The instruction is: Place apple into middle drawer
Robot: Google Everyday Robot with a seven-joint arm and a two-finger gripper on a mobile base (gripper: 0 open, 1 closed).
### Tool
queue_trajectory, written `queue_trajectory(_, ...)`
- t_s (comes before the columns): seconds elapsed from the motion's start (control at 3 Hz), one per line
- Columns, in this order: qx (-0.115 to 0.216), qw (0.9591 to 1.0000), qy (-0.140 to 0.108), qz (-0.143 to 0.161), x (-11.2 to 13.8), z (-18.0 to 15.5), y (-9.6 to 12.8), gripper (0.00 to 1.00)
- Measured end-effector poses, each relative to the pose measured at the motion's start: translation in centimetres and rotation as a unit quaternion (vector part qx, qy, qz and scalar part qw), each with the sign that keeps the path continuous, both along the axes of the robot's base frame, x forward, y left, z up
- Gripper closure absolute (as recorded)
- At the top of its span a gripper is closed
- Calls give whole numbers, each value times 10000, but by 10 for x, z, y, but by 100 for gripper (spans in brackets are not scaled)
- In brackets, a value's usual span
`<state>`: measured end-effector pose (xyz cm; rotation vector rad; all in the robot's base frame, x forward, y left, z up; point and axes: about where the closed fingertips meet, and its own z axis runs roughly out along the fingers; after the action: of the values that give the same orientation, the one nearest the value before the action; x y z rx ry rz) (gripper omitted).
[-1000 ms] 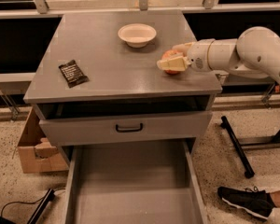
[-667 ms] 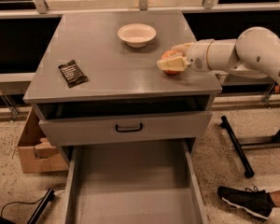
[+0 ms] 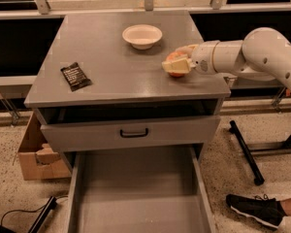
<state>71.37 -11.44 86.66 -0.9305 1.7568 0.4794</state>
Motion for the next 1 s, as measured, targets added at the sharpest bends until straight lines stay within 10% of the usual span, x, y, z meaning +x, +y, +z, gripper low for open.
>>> queue_trajectory(0.33,-192,9994,-190,229,-3,33,18,100)
queue_trajectory(1.0,-389,9917,-813,913,-88,121,50,100)
